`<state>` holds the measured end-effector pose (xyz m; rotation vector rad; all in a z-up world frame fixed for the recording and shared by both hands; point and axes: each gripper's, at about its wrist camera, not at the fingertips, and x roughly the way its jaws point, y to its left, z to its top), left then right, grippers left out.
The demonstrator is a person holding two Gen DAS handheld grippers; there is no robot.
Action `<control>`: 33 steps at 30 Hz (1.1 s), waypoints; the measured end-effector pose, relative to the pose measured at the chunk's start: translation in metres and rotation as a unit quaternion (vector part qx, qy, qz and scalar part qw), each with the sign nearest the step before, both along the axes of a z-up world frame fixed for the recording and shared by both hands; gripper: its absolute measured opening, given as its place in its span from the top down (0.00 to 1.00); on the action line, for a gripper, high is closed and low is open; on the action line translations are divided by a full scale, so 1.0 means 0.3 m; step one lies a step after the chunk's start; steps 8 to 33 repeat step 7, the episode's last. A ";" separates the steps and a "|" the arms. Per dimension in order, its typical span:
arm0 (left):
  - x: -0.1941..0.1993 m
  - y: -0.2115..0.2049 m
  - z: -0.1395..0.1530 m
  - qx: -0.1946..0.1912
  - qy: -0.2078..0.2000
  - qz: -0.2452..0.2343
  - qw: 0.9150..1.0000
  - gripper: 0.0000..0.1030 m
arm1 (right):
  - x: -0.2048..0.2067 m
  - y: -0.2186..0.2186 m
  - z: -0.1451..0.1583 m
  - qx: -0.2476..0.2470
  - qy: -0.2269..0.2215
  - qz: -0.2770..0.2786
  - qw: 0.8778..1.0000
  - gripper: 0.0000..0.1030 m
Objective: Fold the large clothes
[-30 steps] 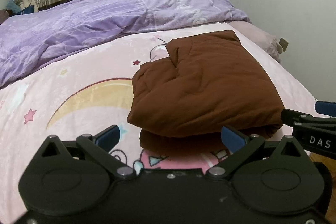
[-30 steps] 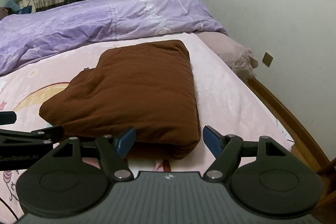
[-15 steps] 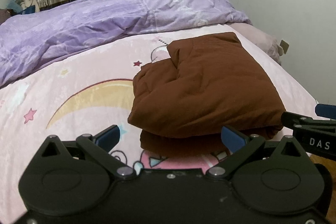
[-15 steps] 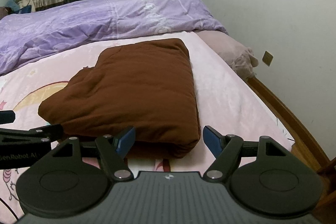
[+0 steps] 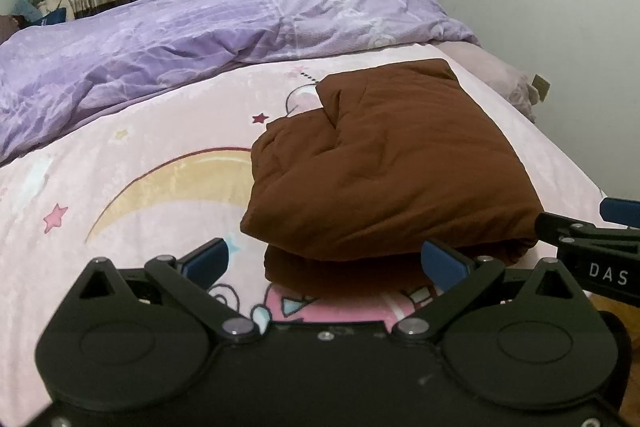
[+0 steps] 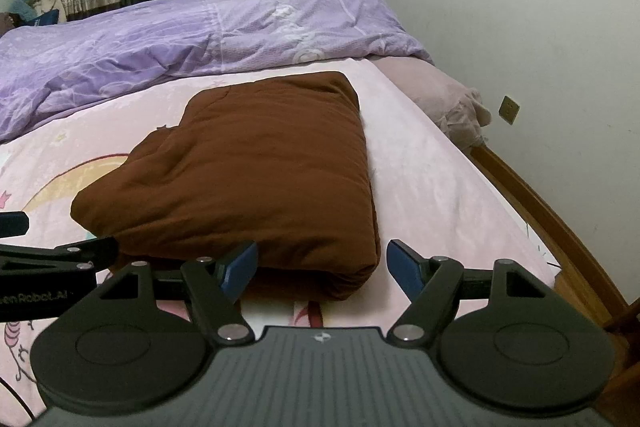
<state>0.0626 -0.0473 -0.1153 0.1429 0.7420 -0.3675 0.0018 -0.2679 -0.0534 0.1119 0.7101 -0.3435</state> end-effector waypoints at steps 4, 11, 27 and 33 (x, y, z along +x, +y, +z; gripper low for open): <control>-0.013 -0.004 0.001 0.010 -0.013 0.000 1.000 0.00 | 0.000 0.001 0.000 0.000 0.000 0.001 1.000 0.16; -0.026 -0.005 0.006 0.013 -0.025 -0.001 1.000 0.00 | 0.002 -0.002 -0.004 0.001 0.002 0.002 1.000 0.16; -0.026 -0.005 0.006 0.013 -0.025 -0.001 1.000 0.00 | 0.002 -0.002 -0.004 0.001 0.002 0.002 1.000 0.16; -0.026 -0.005 0.006 0.013 -0.025 -0.001 1.000 0.00 | 0.002 -0.002 -0.004 0.001 0.002 0.002 1.000 0.16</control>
